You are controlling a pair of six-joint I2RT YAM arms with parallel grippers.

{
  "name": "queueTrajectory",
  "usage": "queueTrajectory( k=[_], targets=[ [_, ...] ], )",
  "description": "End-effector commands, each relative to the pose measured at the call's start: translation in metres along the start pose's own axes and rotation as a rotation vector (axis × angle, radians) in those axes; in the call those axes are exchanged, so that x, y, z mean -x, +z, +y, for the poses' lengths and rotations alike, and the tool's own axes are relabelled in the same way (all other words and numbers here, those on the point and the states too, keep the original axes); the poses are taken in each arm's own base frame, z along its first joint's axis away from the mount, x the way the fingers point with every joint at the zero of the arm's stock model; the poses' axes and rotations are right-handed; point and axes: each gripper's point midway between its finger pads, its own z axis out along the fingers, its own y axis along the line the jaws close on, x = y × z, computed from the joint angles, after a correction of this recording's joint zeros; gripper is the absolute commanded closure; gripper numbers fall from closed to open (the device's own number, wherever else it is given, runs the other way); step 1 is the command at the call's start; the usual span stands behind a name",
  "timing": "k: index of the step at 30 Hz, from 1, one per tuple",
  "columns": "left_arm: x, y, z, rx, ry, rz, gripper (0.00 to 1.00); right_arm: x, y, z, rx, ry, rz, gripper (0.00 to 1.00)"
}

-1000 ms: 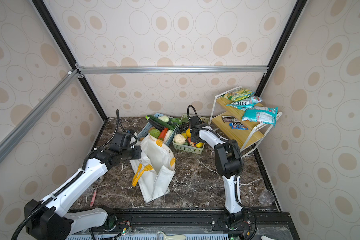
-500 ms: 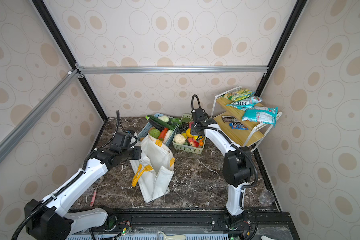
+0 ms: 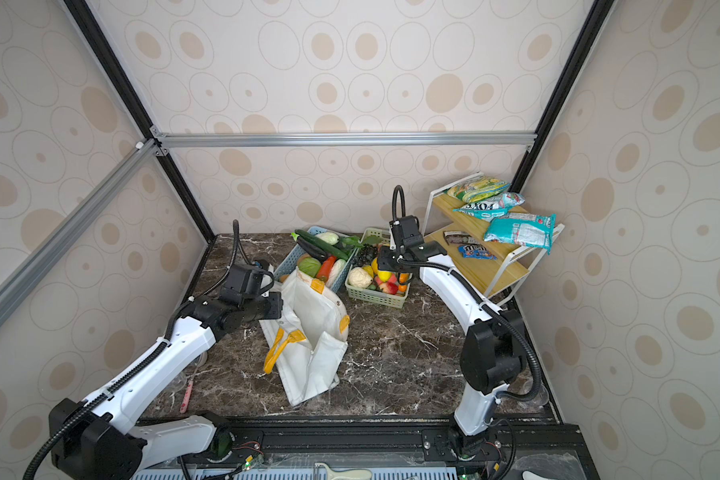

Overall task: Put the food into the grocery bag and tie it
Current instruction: 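Grasp the long yellow fruit with the right gripper and lift it, then carry the yellow fruit over the bag and lower it inside with the right gripper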

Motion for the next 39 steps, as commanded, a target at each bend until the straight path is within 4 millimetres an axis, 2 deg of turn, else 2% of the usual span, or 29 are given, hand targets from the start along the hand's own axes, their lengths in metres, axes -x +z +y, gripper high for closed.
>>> queueTrajectory(
  k=[1,13,22,30,39],
  targets=[
    [0.015,-0.012,-0.002,-0.009,0.003,-0.058,0.94,0.001,-0.018,0.036,0.184,0.026,-0.012,0.57],
    [0.017,-0.012,-0.004,-0.019,-0.006,-0.067,0.94,-0.021,-0.055,0.100,0.405,-0.039,-0.003,0.57],
    [0.018,-0.012,-0.006,-0.031,-0.005,-0.069,0.94,-0.051,-0.065,0.146,0.510,-0.132,0.035,0.56],
    [0.020,-0.011,-0.008,-0.043,-0.008,-0.074,0.94,-0.089,-0.061,0.183,0.568,-0.222,0.114,0.55],
    [0.020,-0.012,-0.009,-0.051,-0.015,-0.076,0.94,-0.131,-0.038,0.204,0.589,-0.273,0.217,0.55]
  ],
)
